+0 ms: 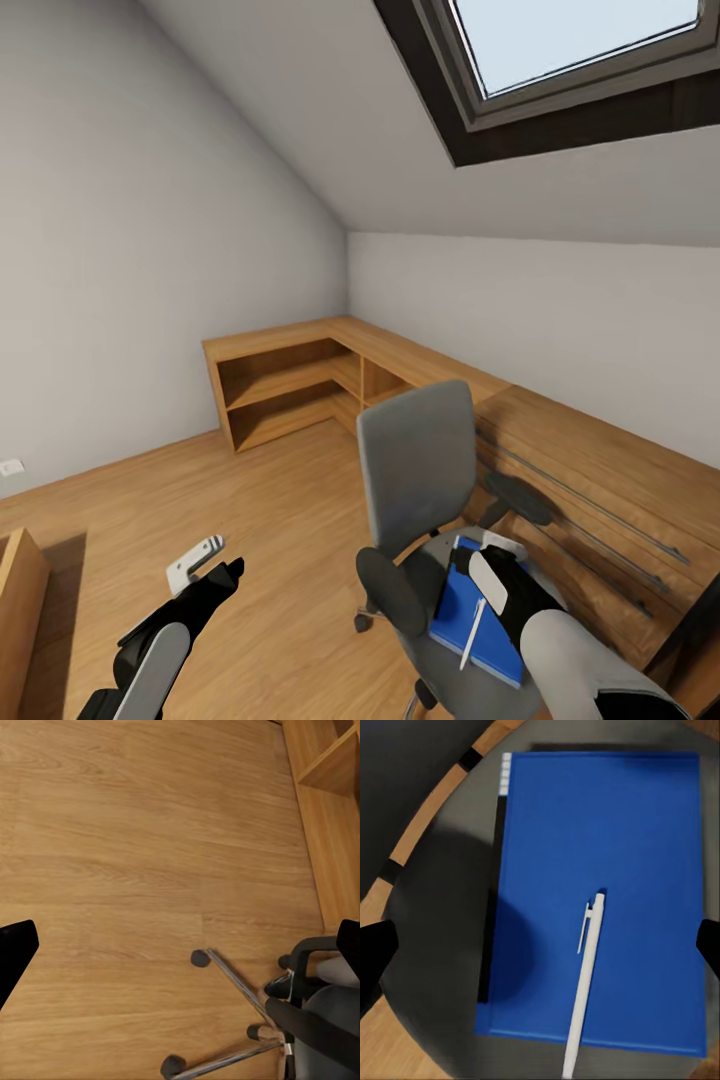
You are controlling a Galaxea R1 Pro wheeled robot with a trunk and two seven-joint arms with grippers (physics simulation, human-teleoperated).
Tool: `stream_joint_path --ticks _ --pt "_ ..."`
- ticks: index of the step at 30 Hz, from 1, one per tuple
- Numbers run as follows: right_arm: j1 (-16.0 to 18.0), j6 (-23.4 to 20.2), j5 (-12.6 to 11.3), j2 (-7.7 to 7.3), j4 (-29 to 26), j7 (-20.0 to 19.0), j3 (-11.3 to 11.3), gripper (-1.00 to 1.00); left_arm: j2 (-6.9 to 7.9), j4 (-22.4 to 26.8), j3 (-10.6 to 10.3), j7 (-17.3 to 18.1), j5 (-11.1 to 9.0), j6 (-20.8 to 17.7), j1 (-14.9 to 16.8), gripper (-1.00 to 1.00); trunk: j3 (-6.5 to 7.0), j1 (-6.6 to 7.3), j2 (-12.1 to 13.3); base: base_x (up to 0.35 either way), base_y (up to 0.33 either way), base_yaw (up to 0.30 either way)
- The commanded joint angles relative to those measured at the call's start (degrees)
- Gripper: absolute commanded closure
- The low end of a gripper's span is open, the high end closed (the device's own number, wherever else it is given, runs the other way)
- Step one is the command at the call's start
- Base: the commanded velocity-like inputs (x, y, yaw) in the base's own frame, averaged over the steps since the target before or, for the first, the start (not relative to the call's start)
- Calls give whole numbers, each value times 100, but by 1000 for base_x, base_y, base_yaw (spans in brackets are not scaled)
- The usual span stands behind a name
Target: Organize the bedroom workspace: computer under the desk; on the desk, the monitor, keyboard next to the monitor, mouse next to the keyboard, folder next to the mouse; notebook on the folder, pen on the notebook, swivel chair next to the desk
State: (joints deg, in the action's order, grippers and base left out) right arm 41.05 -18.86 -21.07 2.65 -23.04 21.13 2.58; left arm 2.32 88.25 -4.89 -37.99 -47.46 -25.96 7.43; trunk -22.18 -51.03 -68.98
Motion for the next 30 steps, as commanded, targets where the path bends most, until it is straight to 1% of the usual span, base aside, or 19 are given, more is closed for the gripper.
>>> stream_joint_path --ticks 1,2,6,10,19,24,27,28,30 --pt "1 -3 -5 3 -5 22 20 -100 6 8 -11 -50 -42 -6 5 -100 -25 -23 -46 0 0 0" --pt "1 58 28 2 9 22 8 -100 6 8 -11 -50 -43 -6 5 -100 -43 -45 -86 0 0 0" --pt "6 287 233 -26 559 22 -5 -100 6 19 -12 -50 -37 -6 4 -100 -115 -133 -247 0 0 0" --pt "12 309 272 -165 781 28 5 -100 6 41 -12 -50 -35 -6 4 -100 -187 -221 -407 0 0 0" --pt "17 287 287 -154 793 31 -3 -100 6 43 -12 -50 -35 -6 4 -100 -349 -418 -768 0 0 0" --pt "17 300 258 -173 753 0 5 -100 6 43 -12 -50 -35 -6 4 -100 -438 -528 -969 0 0 0" --pt "17 299 252 -188 740 -216 28 -100 6 43 -12 -50 -35 -6 4 -100 -492 -594 -1089 0 0 0" --pt "17 294 247 -218 739 -401 36 -100 6 43 -12 -50 -35 -6 4 -100 -510 -616 -1129 0 0 0" --pt "17 290 191 -325 743 -724 60 -100 6 43 -12 -50 -35 -6 4 -100 -546 -660 -1209 0 0 0"
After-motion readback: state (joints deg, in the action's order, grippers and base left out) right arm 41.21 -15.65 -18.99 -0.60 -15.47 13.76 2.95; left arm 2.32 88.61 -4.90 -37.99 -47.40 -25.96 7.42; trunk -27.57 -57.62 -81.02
